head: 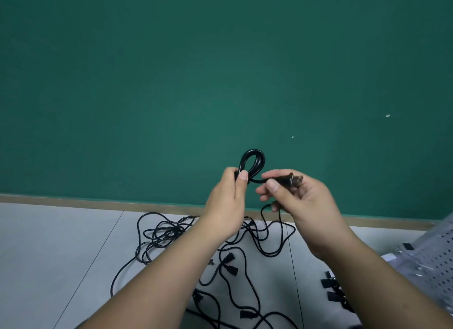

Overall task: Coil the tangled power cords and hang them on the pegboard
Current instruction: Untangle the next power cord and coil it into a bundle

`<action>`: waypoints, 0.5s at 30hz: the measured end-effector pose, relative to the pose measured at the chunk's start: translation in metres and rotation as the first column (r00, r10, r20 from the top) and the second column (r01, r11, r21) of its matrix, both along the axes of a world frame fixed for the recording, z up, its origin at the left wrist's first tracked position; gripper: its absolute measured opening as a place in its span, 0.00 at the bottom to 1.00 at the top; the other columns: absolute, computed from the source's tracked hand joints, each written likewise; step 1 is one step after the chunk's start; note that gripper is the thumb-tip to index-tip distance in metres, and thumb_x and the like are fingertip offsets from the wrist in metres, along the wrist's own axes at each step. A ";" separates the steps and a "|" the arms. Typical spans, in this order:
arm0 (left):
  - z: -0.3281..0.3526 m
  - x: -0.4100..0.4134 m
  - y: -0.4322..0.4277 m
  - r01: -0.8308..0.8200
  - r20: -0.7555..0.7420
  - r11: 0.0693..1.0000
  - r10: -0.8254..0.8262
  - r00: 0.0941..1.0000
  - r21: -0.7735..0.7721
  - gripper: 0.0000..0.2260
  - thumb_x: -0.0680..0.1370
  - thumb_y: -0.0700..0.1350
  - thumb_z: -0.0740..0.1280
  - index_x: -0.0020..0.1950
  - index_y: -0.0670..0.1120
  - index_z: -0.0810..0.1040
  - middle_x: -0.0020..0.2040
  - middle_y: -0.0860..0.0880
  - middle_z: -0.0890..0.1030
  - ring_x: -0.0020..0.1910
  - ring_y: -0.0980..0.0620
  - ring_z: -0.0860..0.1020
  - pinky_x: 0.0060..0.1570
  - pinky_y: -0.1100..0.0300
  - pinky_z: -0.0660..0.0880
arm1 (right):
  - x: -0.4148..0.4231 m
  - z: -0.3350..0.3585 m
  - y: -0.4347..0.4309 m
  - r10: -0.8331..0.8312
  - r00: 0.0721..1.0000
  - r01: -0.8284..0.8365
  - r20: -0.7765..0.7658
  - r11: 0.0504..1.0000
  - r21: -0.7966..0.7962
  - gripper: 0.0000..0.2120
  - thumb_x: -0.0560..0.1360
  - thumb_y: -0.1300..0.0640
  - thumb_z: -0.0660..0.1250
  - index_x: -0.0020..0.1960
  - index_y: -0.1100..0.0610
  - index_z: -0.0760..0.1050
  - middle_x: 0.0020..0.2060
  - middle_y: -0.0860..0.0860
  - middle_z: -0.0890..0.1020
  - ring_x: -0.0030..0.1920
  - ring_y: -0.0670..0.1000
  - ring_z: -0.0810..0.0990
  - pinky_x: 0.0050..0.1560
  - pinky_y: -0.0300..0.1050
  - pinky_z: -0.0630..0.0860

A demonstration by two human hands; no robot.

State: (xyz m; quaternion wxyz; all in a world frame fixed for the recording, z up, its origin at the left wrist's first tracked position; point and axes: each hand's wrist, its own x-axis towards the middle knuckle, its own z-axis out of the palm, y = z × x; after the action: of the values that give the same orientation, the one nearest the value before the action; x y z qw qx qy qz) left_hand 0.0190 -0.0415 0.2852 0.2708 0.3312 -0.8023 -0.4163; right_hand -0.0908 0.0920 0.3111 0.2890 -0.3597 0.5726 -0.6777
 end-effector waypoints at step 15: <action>-0.011 -0.001 0.002 0.060 0.001 0.998 -0.060 0.998 0.036 0.10 0.88 0.59 0.53 0.63 0.56 0.66 0.57 0.60 0.78 0.63 0.51 0.76 0.61 0.48 0.74 | 0.037 -0.017 -0.023 -0.322 0.943 0.321 0.082 0.947 0.030 0.07 0.80 0.51 0.74 0.50 0.55 0.84 0.41 0.50 0.89 0.32 0.47 0.74 0.39 0.50 0.72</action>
State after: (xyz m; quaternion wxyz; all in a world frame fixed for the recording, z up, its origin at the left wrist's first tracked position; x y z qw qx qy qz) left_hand 0.0176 -0.0395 0.2746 0.2515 0.3123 -0.8044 -0.4383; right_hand -0.0543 0.0694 0.2942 0.2018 -0.2297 0.6163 -0.7258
